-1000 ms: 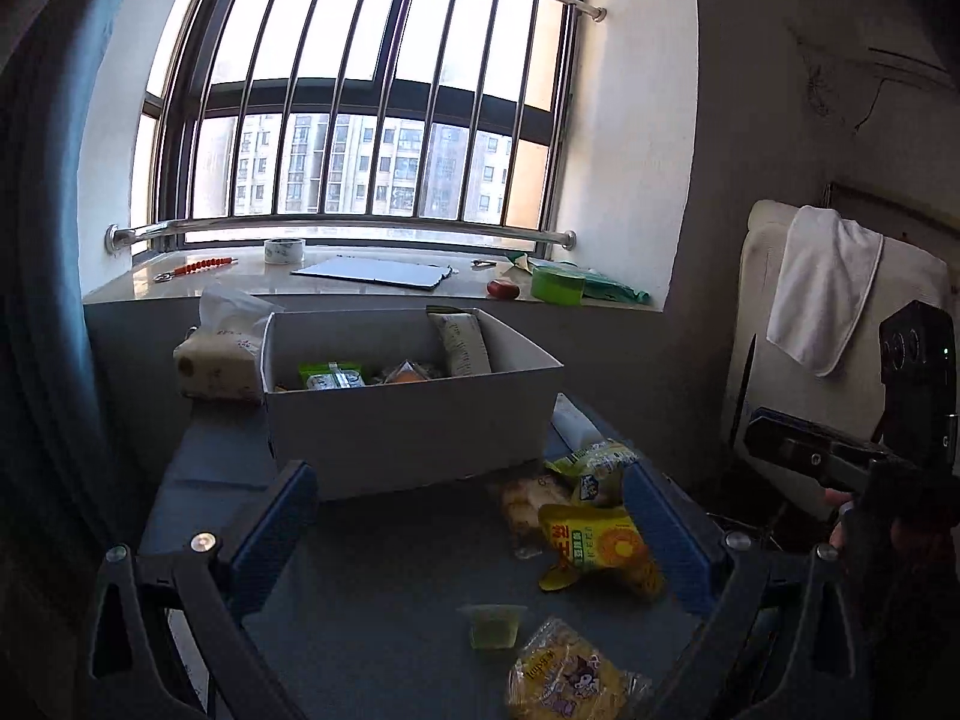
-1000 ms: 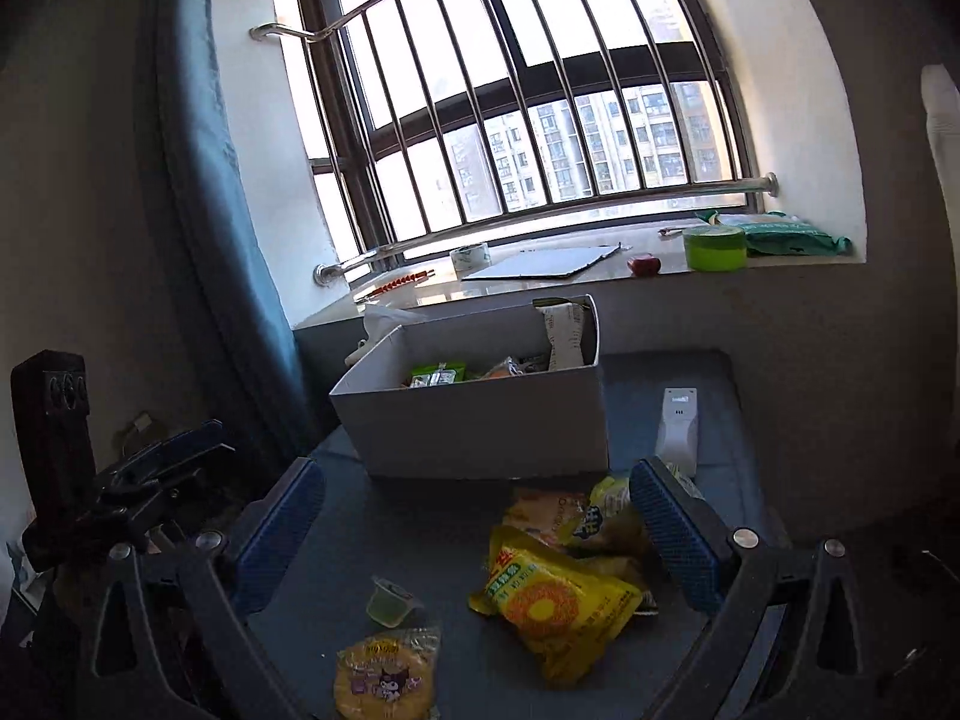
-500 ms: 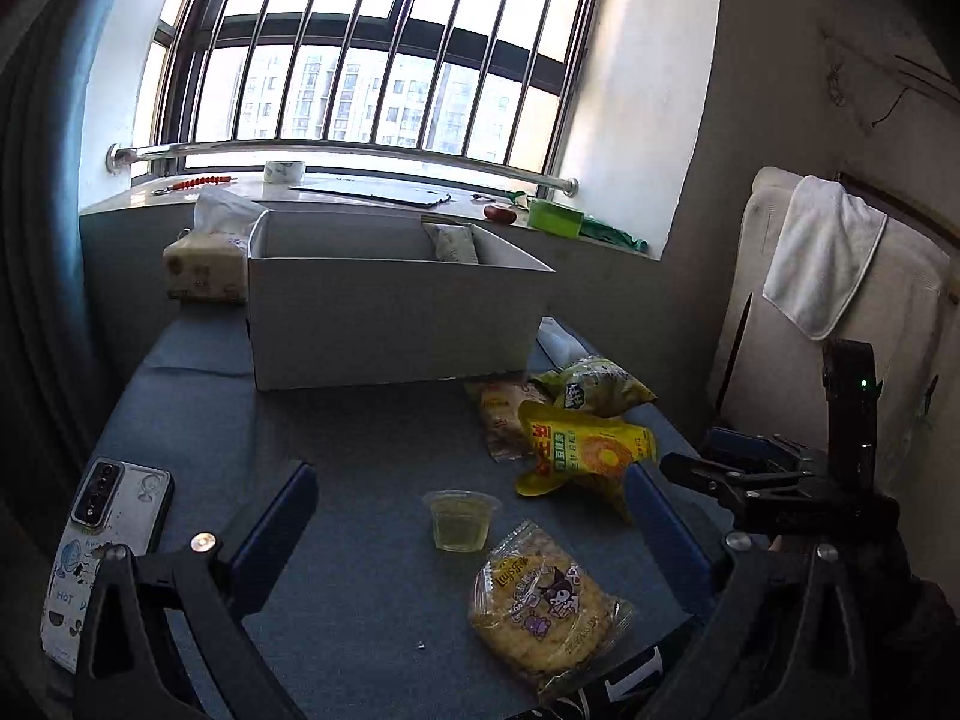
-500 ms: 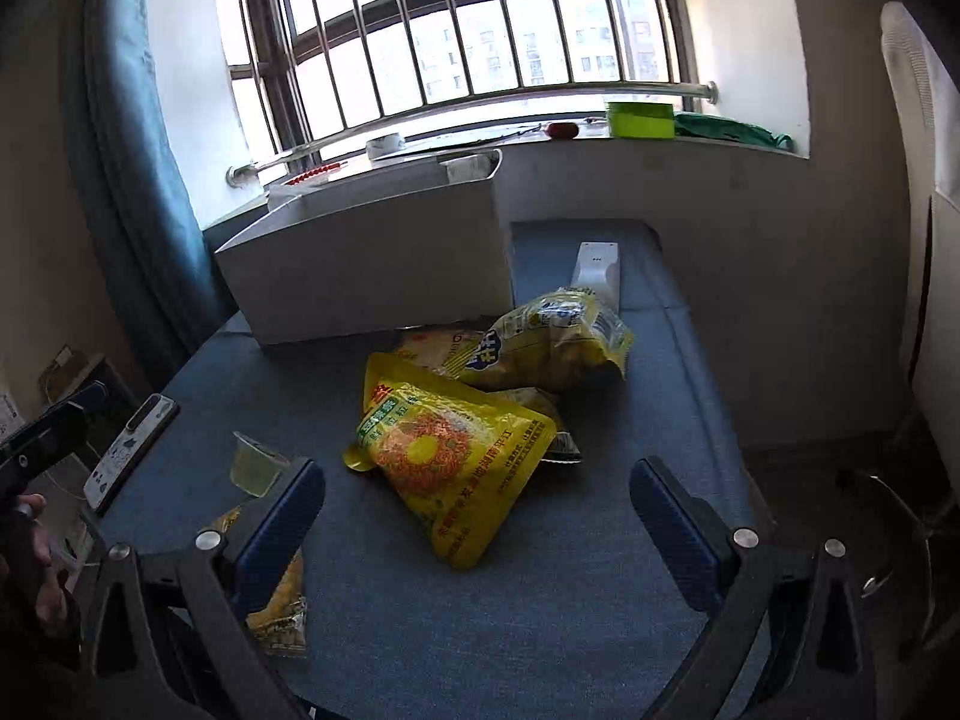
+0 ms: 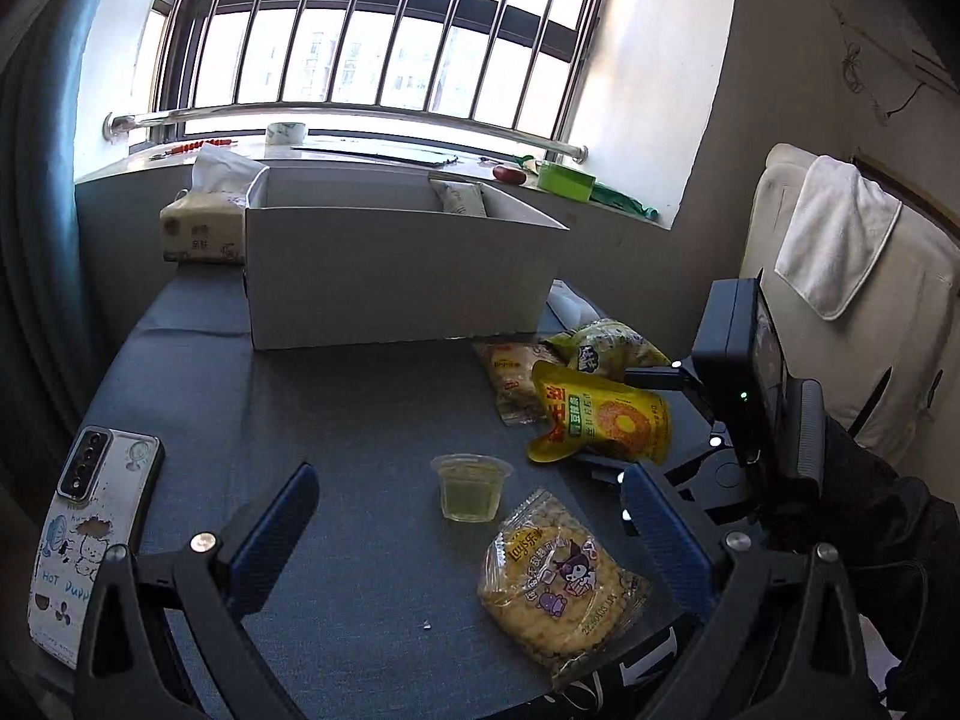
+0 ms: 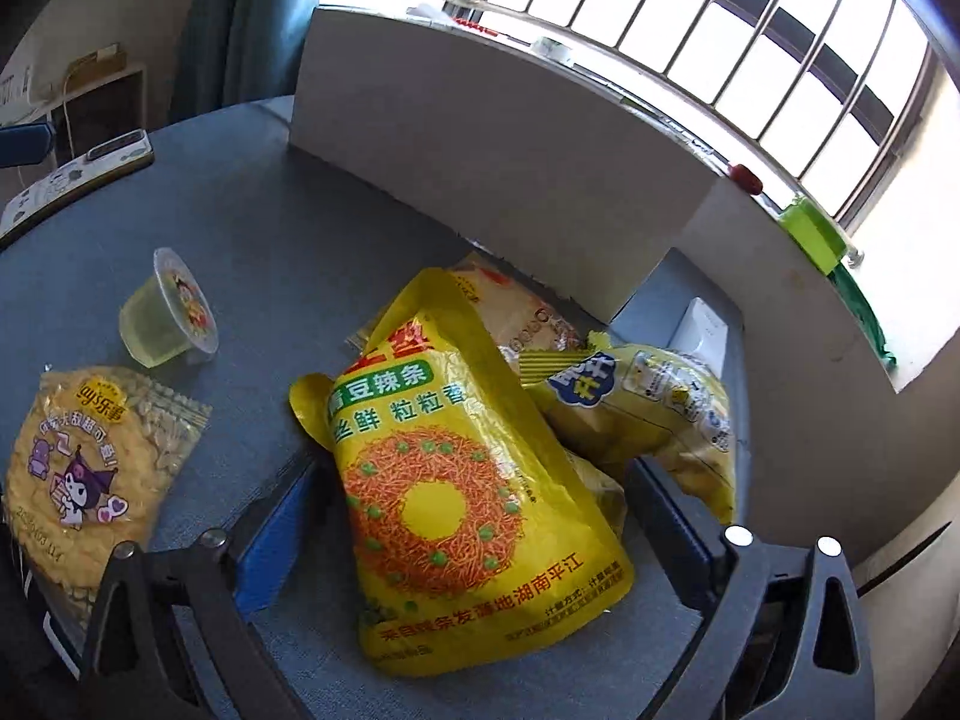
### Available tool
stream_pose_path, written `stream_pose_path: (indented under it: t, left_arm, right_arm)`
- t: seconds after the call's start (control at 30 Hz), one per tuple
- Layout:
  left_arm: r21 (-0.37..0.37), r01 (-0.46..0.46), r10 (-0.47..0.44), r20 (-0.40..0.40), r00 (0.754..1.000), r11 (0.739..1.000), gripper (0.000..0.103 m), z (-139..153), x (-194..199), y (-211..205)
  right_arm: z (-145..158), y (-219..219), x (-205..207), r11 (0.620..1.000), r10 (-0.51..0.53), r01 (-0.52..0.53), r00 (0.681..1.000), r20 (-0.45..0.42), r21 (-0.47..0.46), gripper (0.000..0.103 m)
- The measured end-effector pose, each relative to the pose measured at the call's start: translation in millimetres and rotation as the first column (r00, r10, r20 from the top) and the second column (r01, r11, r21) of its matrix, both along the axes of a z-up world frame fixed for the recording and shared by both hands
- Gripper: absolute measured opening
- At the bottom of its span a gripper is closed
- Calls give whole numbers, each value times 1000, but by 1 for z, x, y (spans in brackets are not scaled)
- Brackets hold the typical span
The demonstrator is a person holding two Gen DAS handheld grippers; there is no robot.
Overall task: Organize snacks
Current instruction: 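Grasp the yellow noodle bag with the right gripper while the left grasps the clear jelly cup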
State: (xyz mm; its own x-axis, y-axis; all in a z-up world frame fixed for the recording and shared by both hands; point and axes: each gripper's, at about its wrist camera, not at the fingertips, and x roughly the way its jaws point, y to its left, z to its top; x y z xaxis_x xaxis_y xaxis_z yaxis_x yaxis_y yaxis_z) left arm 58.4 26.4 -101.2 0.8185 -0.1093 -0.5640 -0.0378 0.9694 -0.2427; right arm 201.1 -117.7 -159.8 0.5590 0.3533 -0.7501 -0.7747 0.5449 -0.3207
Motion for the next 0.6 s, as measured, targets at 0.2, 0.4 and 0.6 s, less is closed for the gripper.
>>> stream_pose_path:
  t: [0.2, 0.4, 0.6]
  left_arm:
    - [-11, -3, 3, -33, 999, 1000, 103, -9, 8, 2]
    - [12, 27, -25, -142, 990, 1000, 103, -25, 44, -5]
    - [58, 30, -14, -251, 968, 998, 101, -47, 78, -9]
  right_arm:
    - [29, -26, 5, 981, -84, 94, 994, -64, 170, 47]
    - [70, -67, -17, 874, -139, 199, 977, -164, 442, 46]
    - [81, -78, -50, 815, -165, 229, 972, -165, 533, 46]
